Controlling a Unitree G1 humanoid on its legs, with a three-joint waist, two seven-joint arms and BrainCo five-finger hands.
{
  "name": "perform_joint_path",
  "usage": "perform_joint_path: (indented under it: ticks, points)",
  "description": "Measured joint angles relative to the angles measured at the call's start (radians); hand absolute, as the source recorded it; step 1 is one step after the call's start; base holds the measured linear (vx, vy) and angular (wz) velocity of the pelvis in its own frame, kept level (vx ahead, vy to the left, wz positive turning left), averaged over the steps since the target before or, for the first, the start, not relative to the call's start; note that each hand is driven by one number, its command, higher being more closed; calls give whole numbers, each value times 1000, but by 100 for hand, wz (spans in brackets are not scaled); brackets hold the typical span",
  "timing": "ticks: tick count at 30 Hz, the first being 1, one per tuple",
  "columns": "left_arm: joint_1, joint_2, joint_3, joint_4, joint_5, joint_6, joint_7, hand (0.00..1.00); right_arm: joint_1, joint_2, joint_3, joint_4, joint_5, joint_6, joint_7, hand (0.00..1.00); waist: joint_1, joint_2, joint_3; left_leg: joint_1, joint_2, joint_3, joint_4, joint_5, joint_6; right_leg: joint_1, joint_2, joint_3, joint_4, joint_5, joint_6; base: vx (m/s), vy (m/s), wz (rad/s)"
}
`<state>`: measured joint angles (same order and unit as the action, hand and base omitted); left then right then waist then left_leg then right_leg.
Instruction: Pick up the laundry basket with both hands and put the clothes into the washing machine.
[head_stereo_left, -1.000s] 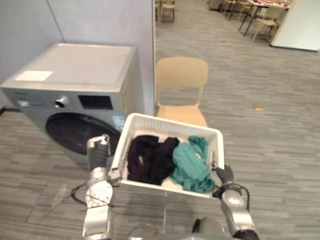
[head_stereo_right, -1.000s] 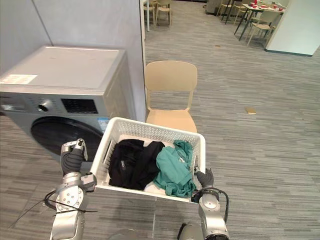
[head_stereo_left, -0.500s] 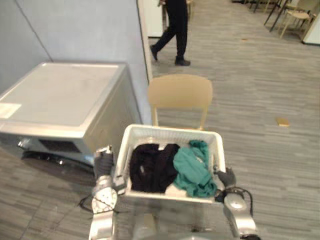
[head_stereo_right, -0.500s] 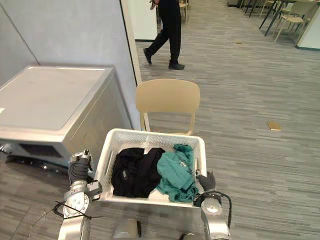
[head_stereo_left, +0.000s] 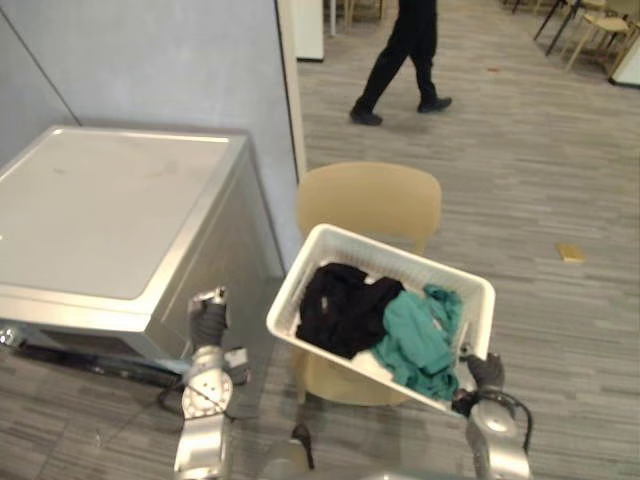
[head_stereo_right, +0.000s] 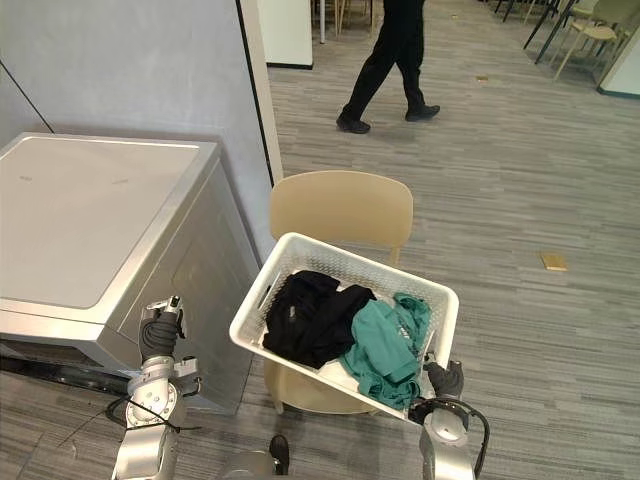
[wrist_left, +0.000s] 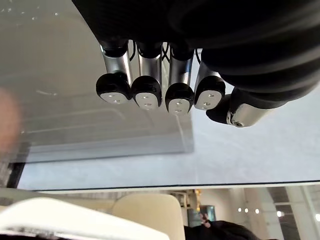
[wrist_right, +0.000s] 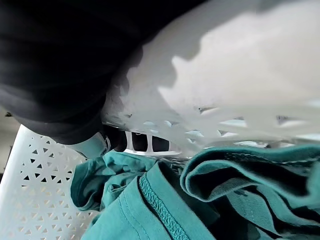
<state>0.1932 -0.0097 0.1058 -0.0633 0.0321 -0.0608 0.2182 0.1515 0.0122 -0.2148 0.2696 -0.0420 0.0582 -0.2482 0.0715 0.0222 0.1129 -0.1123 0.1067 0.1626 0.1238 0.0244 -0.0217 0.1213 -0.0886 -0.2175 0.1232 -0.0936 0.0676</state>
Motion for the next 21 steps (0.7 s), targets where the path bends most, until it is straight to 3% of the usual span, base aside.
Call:
perform_joint_path:
  ticks: [5, 10, 13, 18, 21]
  points:
    - [-94, 11, -34, 55, 3, 10, 0, 100, -100, -24, 8, 0, -9, 0, -3, 100, -1, -20, 68, -94, 2, -21, -19, 55, -1, -87, 17, -4, -5, 0, 0, -98, 3, 4]
    - [-296, 38, -25, 76, 11, 12, 35, 100, -312, -79, -33, 27, -8, 0, -52, 100, 1, -20, 230, -229, 16, -79, -33, 107, -16, -209, 36, -35, 16, -4, -13, -222, 8, 20]
    - [-402, 73, -24, 113, 12, 13, 77, 100, -430, -112, -44, 74, -8, 0, -85, 100, 29, -24, 284, -271, 17, -86, -90, 145, -26, -283, 39, -41, 29, -10, -17, -164, 24, 2]
    - [-588, 150, -24, 228, 11, 14, 138, 100, -585, -158, -44, 175, 16, 0, -121, 100, 29, -35, 309, -344, 18, -113, -155, 231, -28, -385, 41, -75, 72, -10, -18, -46, 4, 10]
    - [-666, 179, -22, 274, 11, 16, 158, 100, -672, -165, -44, 224, 44, 0, -123, 100, 29, -45, 332, -364, 14, -115, -160, 248, -20, -418, 34, -80, 97, -10, -17, 28, 1, 2]
